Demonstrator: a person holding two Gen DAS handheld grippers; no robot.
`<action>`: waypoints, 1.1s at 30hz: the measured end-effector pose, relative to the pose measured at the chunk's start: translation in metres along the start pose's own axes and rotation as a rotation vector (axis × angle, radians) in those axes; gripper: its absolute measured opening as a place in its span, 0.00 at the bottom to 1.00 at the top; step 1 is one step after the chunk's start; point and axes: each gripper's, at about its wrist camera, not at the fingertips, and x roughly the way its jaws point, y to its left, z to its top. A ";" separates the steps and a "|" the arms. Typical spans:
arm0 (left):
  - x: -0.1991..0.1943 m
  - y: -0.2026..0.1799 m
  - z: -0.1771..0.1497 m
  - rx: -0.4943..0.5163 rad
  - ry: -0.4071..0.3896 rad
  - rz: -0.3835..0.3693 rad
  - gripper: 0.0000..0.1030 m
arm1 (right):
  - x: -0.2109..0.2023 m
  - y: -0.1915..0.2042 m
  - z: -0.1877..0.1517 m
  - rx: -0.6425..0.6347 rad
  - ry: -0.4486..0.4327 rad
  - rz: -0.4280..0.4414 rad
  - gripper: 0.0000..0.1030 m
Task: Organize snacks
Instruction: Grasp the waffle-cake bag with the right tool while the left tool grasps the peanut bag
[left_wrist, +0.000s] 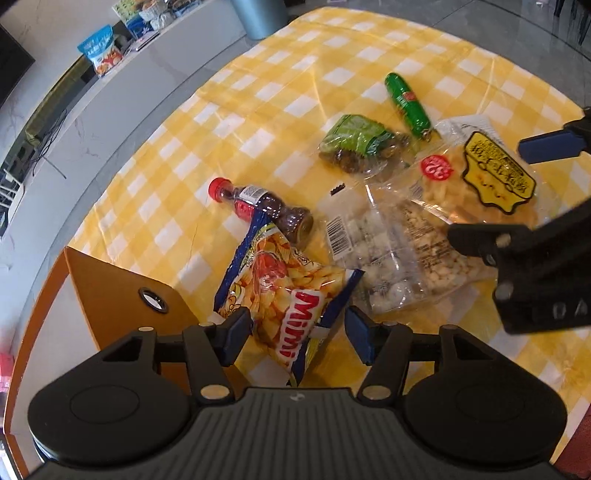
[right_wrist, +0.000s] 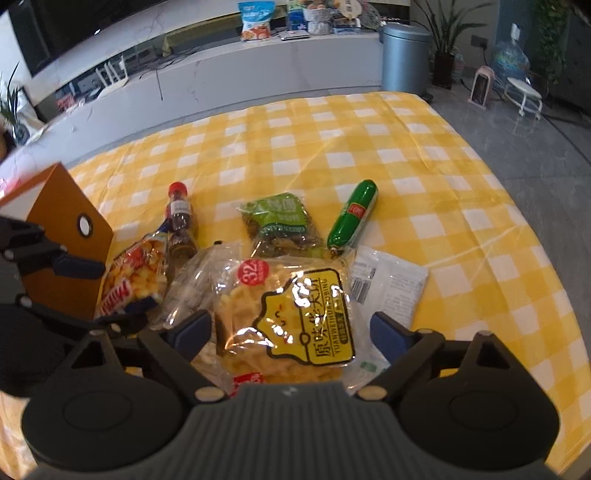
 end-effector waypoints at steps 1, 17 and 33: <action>0.002 -0.001 0.001 0.005 0.008 0.009 0.64 | 0.002 0.003 -0.001 -0.021 0.008 -0.021 0.90; -0.018 0.003 -0.011 -0.085 -0.128 -0.045 0.39 | -0.001 -0.012 -0.005 0.052 0.032 0.040 0.73; -0.088 0.009 -0.037 -0.319 -0.396 -0.127 0.37 | -0.041 -0.032 -0.005 0.211 -0.092 0.109 0.72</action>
